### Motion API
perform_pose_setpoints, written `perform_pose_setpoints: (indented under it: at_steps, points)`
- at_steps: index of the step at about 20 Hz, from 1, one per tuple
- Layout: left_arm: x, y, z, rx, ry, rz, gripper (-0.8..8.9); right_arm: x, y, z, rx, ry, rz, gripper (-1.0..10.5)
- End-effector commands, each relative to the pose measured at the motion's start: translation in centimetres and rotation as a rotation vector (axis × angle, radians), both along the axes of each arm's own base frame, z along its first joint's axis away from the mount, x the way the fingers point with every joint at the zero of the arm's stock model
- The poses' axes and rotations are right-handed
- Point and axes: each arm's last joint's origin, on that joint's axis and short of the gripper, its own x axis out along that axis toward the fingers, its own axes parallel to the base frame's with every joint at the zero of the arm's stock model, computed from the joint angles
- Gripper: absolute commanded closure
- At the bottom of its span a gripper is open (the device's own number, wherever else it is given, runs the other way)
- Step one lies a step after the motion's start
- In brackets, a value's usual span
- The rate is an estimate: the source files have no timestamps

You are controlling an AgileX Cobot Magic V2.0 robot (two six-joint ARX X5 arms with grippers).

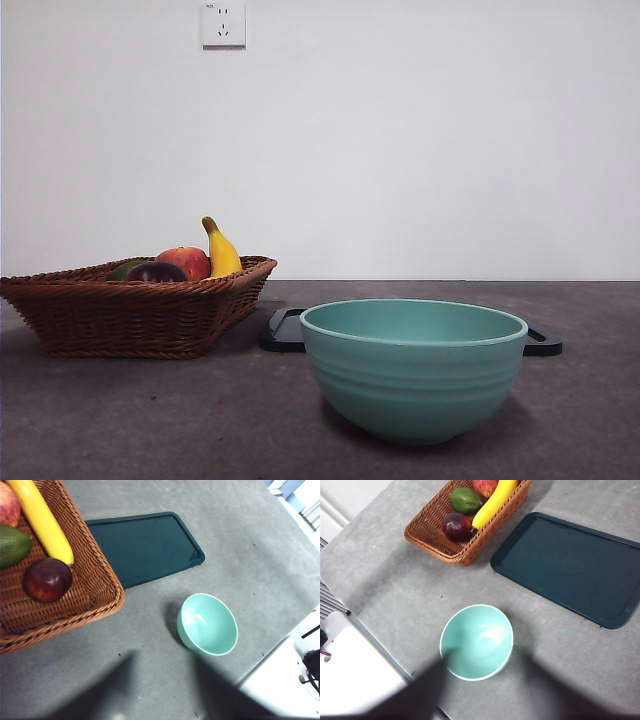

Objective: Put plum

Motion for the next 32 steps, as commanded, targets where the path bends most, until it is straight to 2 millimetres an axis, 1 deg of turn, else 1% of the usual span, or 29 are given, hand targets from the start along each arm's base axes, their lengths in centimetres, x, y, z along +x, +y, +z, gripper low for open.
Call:
perform_pose_setpoints:
  at_steps: [1, 3, 6, 8, 10, 13, 17, 22, 25, 29, 32]
  points:
    - [0.1, 0.0, 0.7, 0.013, -0.038, -0.007, 3.75, 0.1, 0.1, 0.4, 0.01, -0.004, 0.001, 4.9]
    - [0.1, 0.0, 0.7, 0.014, -0.038, -0.006, 3.54, 0.1, 0.1, 0.4, 0.01, -0.004, 0.001, 4.9]
    - [0.2, 0.1, 0.6, 0.056, -0.038, 0.042, 3.52, 0.1, 0.1, 0.4, 0.01, -0.004, 0.001, 4.9]
    - [0.6, 0.0, 0.5, 0.062, -0.027, 0.068, 3.52, 0.1, 0.1, 0.4, 0.01, -0.004, 0.001, 4.9]
    - [1.4, -0.2, 0.6, 0.066, -0.042, 0.081, 3.52, 0.1, 0.1, 0.4, 0.01, -0.004, 0.001, 4.9]
    - [3.6, -0.9, 0.5, 0.073, -0.072, 0.099, 3.53, 0.1, 0.1, 0.4, 0.01, -0.004, 0.001, 4.9]
    - [7.8, -2.5, -0.6, 0.133, -0.053, 0.149, 3.53, 0.1, 0.1, 0.4, 0.01, -0.004, 0.001, 4.9]
    - [13.2, -5.1, -2.9, 0.263, -0.003, 0.166, 3.53, 0.1, 0.1, 0.4, 0.01, -0.004, 0.001, 4.9]
    - [16.0, -6.3, -4.9, 0.339, 0.029, 0.165, 3.53, 0.1, 0.1, 0.4, 0.01, -0.004, 0.001, 4.9]
    - [18.4, -7.3, -8.4, 0.391, 0.1, 0.138, 3.54, 0.1, 0.1, 0.4, 0.01, -0.004, 0.0, 4.9]
    - [19.7, -7.8, -11.0, 0.426, 0.168, 0.119, 3.54, 0.1, 0.1, 0.4, 0.01, -0.004, 0.0, 4.9]
